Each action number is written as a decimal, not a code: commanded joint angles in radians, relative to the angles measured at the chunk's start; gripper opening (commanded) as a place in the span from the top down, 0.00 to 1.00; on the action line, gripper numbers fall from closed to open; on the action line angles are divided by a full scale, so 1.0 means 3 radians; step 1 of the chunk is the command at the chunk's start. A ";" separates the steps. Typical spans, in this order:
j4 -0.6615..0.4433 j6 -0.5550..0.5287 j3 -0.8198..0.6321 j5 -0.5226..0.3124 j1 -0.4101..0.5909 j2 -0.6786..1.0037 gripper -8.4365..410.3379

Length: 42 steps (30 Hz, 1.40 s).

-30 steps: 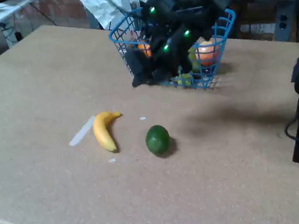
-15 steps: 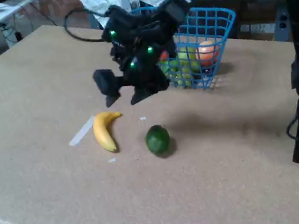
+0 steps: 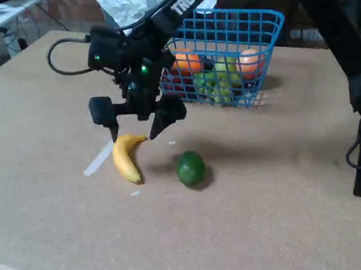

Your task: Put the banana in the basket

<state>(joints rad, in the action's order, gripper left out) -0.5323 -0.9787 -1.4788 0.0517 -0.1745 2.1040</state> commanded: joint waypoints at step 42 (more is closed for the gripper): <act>0.0230 -0.0558 -0.0345 0.0155 0.0122 0.0600 0.07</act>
<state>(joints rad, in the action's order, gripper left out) -0.4652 -1.1416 -1.5658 0.0853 -0.1371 2.2551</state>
